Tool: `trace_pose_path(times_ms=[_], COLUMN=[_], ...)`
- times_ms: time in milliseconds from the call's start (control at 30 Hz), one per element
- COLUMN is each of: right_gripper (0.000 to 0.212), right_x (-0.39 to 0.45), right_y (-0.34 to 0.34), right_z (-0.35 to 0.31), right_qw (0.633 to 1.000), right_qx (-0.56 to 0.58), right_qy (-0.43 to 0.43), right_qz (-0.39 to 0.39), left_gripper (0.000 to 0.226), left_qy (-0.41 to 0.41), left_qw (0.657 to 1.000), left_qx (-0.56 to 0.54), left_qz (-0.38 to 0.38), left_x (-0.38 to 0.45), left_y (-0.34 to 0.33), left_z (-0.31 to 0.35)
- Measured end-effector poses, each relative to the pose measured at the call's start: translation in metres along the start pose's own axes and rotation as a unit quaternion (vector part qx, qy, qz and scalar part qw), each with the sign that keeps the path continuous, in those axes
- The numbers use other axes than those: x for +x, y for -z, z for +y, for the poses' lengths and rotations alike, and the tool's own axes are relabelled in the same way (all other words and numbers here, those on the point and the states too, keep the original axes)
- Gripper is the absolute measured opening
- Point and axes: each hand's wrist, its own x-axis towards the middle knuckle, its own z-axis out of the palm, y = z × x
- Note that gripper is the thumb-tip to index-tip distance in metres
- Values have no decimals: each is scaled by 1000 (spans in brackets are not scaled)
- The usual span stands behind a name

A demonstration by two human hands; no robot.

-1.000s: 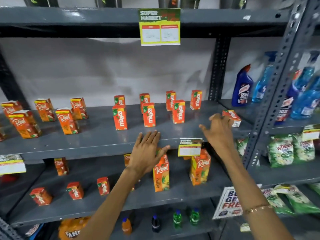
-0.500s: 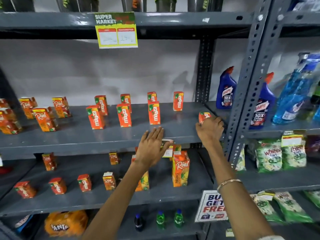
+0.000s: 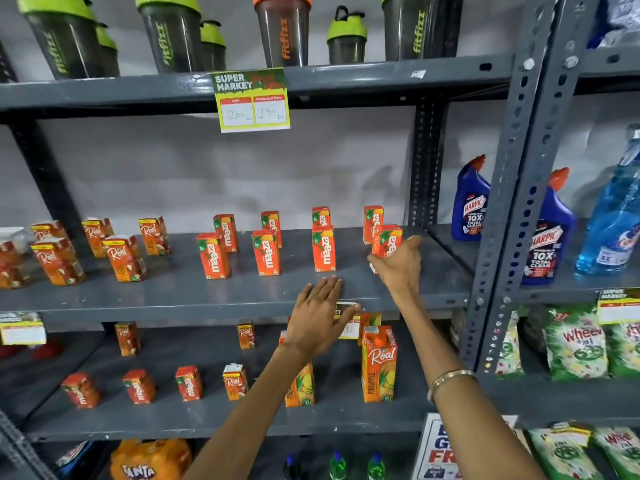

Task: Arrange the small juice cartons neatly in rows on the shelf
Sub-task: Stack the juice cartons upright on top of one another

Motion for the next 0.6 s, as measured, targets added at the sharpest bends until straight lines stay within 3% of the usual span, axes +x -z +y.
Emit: trace_pose_path(times_ms=[267, 367, 400, 500, 600], right_gripper=[88, 83, 79, 69, 61], right_x=[22, 27, 30, 39, 44], right_y=[-29, -23, -19, -8, -1], right_z=[10, 28, 32, 38, 36], right_qw=[998, 996, 994, 978, 964], right_qx=[-1, 29, 56, 131, 147], right_qy=[19, 32, 17, -24, -21], right_qz=[-54, -79, -95, -162, -219], left_gripper=[71, 51, 43, 32, 53], left_qy=[11, 7, 32, 120, 221], left_qw=[999, 982, 956, 831, 760], left_qx=[6, -139, -253, -531, -606], left_qz=[29, 127, 144, 109, 84], left_x=[10, 19, 24, 57, 96], left_y=[-1, 9, 16, 22, 27], left_z=[5, 32, 45, 78, 93])
